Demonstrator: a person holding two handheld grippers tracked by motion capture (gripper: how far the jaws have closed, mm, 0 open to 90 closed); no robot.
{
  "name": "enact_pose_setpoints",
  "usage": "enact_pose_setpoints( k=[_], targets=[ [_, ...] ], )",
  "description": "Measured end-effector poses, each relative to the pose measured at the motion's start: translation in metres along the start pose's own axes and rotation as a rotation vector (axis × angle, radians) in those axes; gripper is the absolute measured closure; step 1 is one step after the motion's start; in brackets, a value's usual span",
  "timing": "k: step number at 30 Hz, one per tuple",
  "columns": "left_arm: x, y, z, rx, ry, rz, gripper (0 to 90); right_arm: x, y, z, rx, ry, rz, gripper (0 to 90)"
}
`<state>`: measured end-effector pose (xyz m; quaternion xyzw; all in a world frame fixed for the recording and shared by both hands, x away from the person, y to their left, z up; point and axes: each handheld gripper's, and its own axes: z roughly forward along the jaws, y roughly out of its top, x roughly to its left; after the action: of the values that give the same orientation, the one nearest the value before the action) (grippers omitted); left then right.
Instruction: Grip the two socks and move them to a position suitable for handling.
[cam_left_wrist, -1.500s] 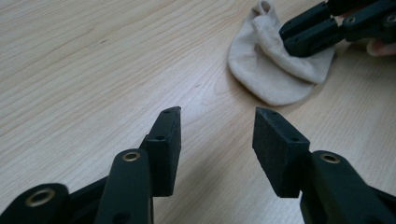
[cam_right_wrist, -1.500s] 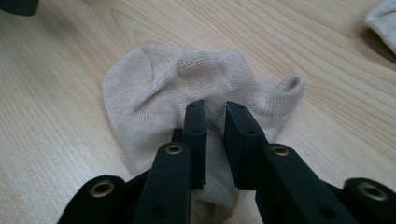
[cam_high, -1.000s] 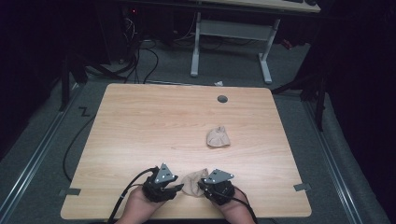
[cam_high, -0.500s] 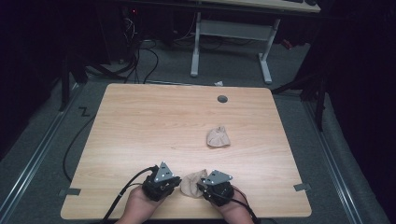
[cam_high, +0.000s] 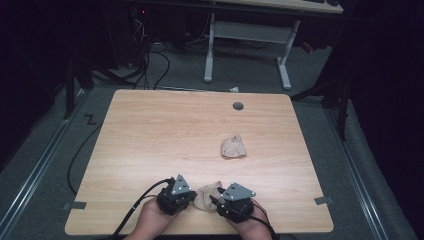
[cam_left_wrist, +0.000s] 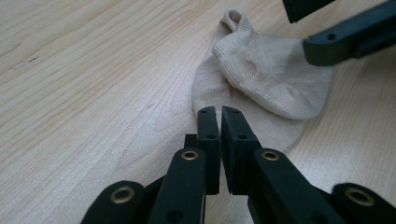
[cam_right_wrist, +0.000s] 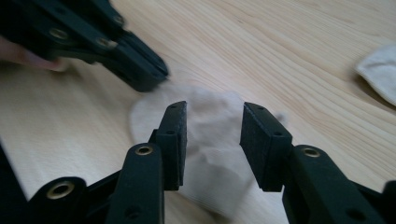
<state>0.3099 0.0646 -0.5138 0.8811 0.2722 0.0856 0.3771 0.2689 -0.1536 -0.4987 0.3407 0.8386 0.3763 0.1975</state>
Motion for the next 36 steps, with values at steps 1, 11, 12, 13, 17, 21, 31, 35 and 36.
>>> enact_pose_setpoints(
  k=[1,11,12,13,17,21,31,35,36],
  targets=[
    [0.000,0.000,-0.001,-0.004,-0.001,-0.001,86.0,0.004,0.001,0.001,0.006,0.010,-0.011,59.7],
    [-0.007,0.001,0.010,0.029,-0.003,0.033,82.5,0.023,-0.001,0.018,0.076,0.010,-0.082,54.7],
    [-0.006,0.000,0.011,0.034,-0.001,0.034,82.4,0.023,-0.001,0.020,0.082,0.005,-0.087,54.5],
    [-0.006,0.000,0.011,0.034,-0.001,0.034,82.4,0.023,-0.001,0.020,0.082,0.005,-0.087,54.5],
    [-0.003,0.000,0.011,0.028,-0.005,0.029,82.3,0.023,-0.002,0.027,0.103,-0.001,-0.100,54.7],
    [-0.004,0.000,0.011,0.027,-0.002,0.034,82.0,0.022,-0.002,0.029,0.117,-0.014,-0.102,65.6],
    [-0.005,-0.001,0.011,0.025,-0.001,0.042,80.7,0.007,-0.004,0.007,0.048,-0.087,-0.060,84.6],
    [-0.005,-0.001,0.011,0.025,-0.001,0.041,80.5,-0.006,-0.009,-0.003,0.031,-0.115,-0.015,84.3],
    [-0.005,-0.001,0.011,0.025,-0.001,0.042,80.5,-0.009,-0.010,-0.004,0.031,-0.120,-0.007,84.2]
  ],
)
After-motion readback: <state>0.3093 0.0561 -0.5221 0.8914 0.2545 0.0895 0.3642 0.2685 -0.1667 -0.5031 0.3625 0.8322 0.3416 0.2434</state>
